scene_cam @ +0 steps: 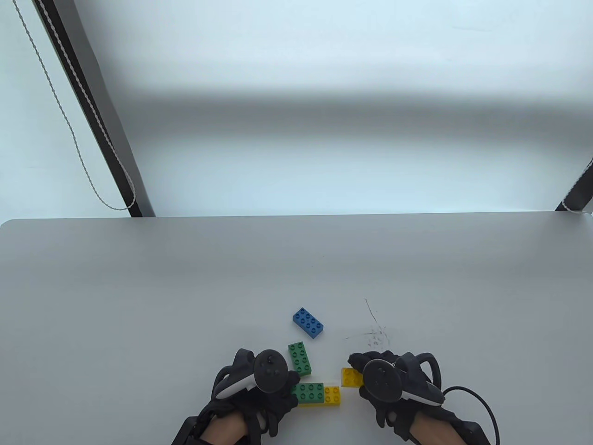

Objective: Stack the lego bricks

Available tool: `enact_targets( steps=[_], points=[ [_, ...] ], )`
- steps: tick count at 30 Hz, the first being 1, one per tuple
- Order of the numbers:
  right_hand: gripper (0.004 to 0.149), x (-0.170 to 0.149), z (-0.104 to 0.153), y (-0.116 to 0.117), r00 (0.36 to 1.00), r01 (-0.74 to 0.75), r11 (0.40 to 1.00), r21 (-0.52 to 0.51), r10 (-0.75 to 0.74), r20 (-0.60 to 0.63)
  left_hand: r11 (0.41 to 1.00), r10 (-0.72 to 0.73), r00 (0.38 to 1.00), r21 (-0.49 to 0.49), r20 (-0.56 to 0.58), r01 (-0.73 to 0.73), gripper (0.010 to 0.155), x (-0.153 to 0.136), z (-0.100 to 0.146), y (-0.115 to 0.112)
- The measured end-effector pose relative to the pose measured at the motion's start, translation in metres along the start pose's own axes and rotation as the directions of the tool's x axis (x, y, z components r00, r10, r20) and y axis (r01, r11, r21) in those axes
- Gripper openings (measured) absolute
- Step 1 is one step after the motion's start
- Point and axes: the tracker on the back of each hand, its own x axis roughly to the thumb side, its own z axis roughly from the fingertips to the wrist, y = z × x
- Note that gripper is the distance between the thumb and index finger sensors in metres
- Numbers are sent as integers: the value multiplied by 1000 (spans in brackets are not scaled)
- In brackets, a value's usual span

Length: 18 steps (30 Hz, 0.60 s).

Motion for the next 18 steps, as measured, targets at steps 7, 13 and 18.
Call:
enact_targets(
  steps=[7,13,18],
  points=[
    [68,3,1,8,1000,6,998,59,-7,11,1000,6,1000,-5,-2,-6,65,0,0,0],
    [68,6,-1,17,1000,-6,994,110,4,15,1000,10,1000,-9,-2,-10,65,-1,0,0],
    [68,8,-2,22,1000,-16,993,117,13,21,1000,15,1000,-16,1,-15,65,-2,0,1]
  ],
)
